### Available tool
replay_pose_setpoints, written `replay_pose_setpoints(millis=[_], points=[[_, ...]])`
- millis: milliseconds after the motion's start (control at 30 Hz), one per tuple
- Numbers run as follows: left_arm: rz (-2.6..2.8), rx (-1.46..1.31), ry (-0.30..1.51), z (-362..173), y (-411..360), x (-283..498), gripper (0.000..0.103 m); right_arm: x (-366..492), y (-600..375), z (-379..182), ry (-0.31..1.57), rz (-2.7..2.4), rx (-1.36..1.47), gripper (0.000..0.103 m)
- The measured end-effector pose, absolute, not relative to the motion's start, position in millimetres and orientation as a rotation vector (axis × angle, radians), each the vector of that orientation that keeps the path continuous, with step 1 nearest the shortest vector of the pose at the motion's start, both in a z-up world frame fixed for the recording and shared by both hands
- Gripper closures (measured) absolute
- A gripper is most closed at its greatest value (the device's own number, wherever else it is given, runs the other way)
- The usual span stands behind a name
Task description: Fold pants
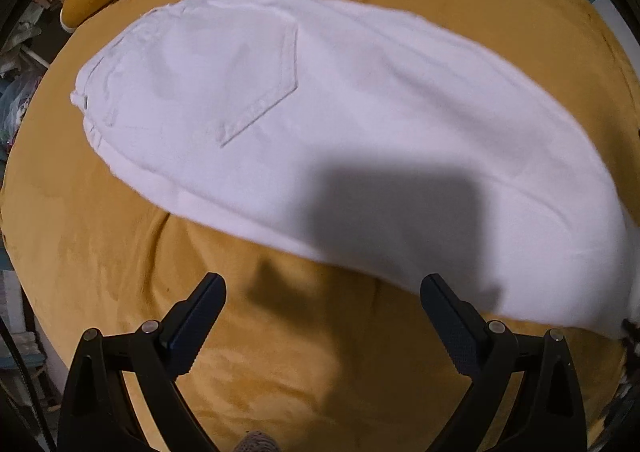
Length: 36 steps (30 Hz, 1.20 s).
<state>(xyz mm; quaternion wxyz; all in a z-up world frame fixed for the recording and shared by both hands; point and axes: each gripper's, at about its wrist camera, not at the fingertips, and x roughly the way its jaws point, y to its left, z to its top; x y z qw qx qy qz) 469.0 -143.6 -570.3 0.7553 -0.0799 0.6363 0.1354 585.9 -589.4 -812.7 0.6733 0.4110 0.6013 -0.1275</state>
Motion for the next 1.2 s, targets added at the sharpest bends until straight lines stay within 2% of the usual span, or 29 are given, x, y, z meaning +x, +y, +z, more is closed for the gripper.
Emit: replay_pose_setpoints(millis=[67,100,133,367,567,733,800,833,867,933,1000,1133,1200], points=[[0.298,-0.176,1.390,-571.9,-139.0,461.8,0.003,570.3,-596.4,-838.6,1.355,-0.322,1.004,0.071],[0.299,-0.183,1.384,-569.4,-135.8,456.7,0.003,564.3,-598.7,-838.2,1.321,-0.332,1.036,0.056],[0.300,-0.192,1.376,-565.2,-131.0,453.3,0.003,559.5,-599.0,-833.7,1.286,-0.335,1.047,0.047],[0.377,-0.330,1.216,-527.4,-58.1,446.1,0.003,576.0,-529.9,-774.1,1.284,-0.216,0.938,0.045],[0.626,-0.522,1.123,-512.2,87.3,453.6,0.004,615.7,-397.2,-806.7,1.457,-0.041,0.900,0.045],[0.638,-0.857,1.222,-567.1,181.4,449.0,0.006,627.3,-321.9,-806.3,1.485,-0.008,0.910,0.045],[0.560,-0.968,1.245,-589.5,189.8,449.0,0.020,628.2,-301.4,-808.7,1.503,-0.008,0.897,0.045],[0.527,-0.986,1.244,-597.5,187.2,447.3,0.045,626.9,-294.2,-811.9,1.514,-0.006,0.896,0.045],[0.522,-0.970,1.241,-596.1,185.2,445.5,0.062,624.7,-288.6,-814.4,1.532,-0.008,0.886,0.045],[0.505,-0.862,1.200,-577.3,171.1,428.2,0.081,618.4,-287.1,-815.8,1.552,-0.012,0.870,0.045],[0.518,-0.763,1.137,-549.6,168.1,396.8,0.081,622.5,-282.4,-818.3,1.561,-0.026,0.852,0.045],[0.532,-0.809,1.256,-604.5,186.7,363.8,0.078,622.6,-295.2,-817.5,1.598,-0.071,0.767,0.045],[0.504,-0.719,1.267,-598.7,180.2,359.1,0.074,629.1,-288.0,-812.4,1.635,-0.051,0.714,0.045]])
